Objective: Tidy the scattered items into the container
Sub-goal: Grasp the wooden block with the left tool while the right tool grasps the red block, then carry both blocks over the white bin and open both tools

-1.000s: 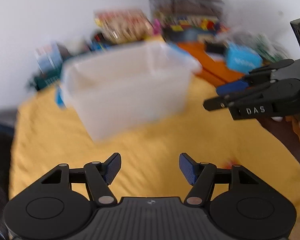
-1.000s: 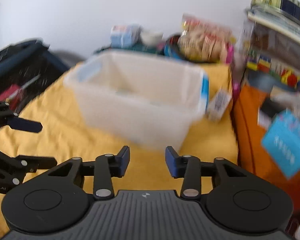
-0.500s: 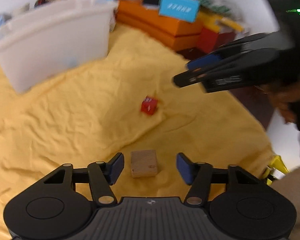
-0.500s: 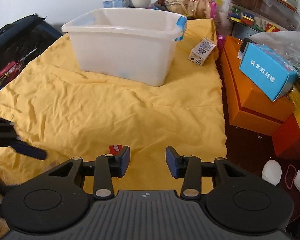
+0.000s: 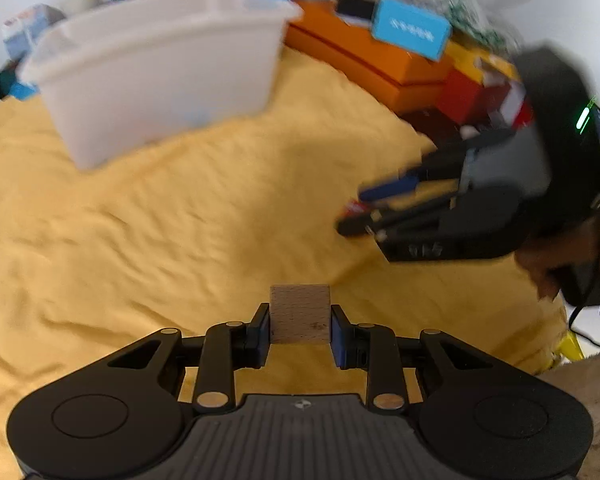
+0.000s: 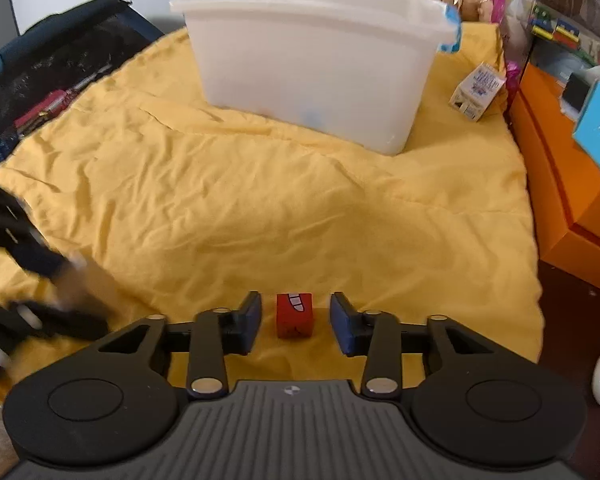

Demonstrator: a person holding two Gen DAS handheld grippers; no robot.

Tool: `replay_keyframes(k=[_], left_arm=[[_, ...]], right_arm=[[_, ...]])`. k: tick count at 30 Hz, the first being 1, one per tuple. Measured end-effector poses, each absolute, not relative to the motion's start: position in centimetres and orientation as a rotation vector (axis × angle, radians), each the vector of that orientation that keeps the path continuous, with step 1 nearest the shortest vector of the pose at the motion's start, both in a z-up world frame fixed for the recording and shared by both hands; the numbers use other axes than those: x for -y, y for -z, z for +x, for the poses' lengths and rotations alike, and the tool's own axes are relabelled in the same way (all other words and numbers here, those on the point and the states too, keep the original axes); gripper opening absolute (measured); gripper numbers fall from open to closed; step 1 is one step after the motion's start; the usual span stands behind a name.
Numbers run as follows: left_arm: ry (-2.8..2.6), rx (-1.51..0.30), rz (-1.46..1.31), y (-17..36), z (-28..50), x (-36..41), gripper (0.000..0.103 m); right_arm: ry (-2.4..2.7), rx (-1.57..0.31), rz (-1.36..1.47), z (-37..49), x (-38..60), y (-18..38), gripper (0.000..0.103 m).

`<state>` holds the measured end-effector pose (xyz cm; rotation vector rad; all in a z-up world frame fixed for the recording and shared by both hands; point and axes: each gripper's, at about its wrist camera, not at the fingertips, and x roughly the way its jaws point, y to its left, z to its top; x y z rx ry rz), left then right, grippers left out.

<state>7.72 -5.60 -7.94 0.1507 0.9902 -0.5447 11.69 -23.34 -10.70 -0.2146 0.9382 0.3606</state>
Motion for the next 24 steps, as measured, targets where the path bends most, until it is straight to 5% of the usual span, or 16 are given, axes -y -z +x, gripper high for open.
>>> replay_keyframes(k=[7,24], left_arm=[[0.487,-0.893,0.120,4.2,10.8,2.3,0.033],[0.409,-0.615,0.191,-3.9,28.4,0.3,0.033]], right_arm=[[-0.332,-0.933,-0.220,11.8,23.3,9.6,0.022],[-0.259,-0.534,-0.197,24.5,19.2,-3.9,0.022]])
